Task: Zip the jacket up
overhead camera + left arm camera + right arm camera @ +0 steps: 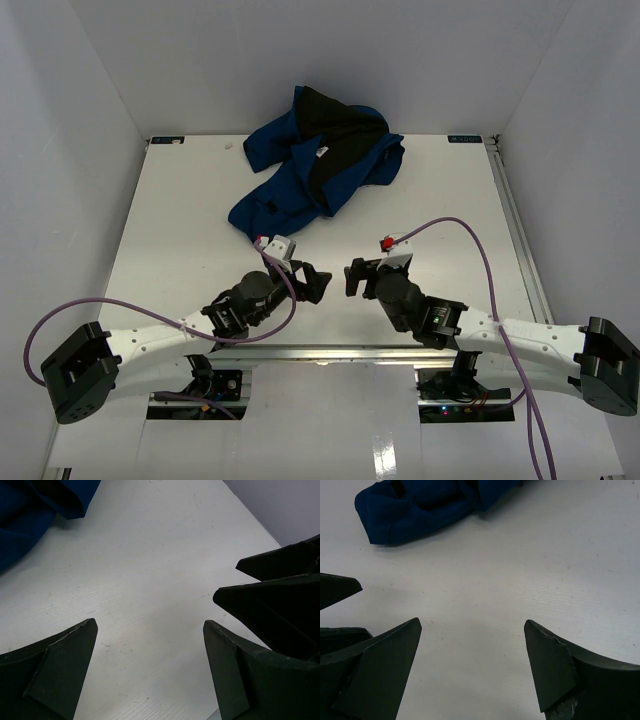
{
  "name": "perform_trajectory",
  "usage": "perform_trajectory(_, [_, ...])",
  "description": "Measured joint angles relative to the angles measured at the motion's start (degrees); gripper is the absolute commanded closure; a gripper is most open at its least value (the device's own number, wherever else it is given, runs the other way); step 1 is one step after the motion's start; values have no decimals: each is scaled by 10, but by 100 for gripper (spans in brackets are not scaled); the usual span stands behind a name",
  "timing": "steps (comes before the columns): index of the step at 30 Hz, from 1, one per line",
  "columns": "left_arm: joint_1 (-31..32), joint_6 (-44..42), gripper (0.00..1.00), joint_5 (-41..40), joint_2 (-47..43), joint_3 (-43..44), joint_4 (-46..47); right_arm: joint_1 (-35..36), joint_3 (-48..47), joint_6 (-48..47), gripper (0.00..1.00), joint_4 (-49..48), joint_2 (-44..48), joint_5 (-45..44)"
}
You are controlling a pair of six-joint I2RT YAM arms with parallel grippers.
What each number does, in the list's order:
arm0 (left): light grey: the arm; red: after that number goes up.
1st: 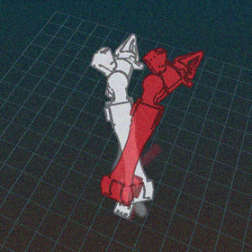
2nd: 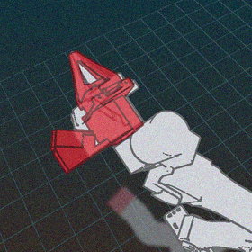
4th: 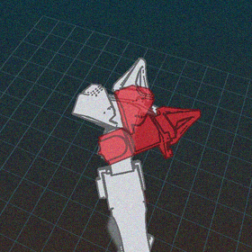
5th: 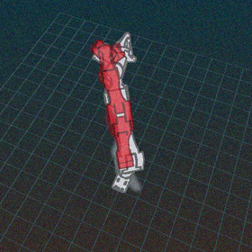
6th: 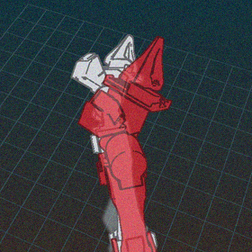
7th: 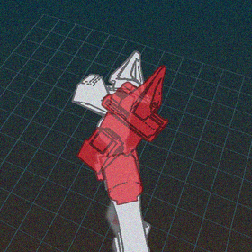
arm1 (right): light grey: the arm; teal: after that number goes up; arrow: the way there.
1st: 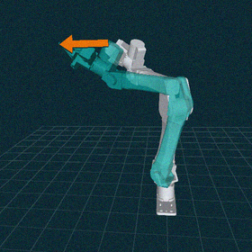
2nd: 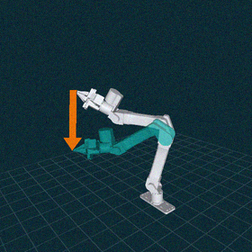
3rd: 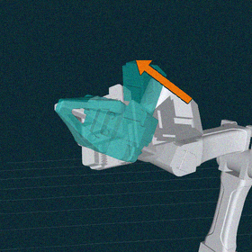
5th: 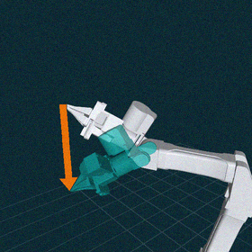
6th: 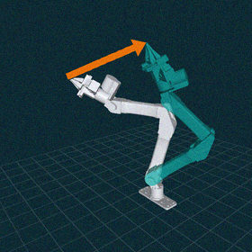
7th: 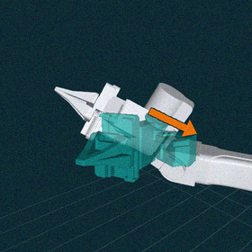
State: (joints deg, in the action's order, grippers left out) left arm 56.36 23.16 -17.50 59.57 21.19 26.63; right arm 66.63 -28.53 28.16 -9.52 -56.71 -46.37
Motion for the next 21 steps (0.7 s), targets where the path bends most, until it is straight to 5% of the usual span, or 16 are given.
perform_trajectory(11, [0, 5, 2, -14, -14, -6, 10, -15, -10, -1, 10, 7, -3, 19])
perform_trajectory(21, [0, 23, 2, -62, -66, -30, 12, -210, -134, 24, 7, -40, -85, 140])
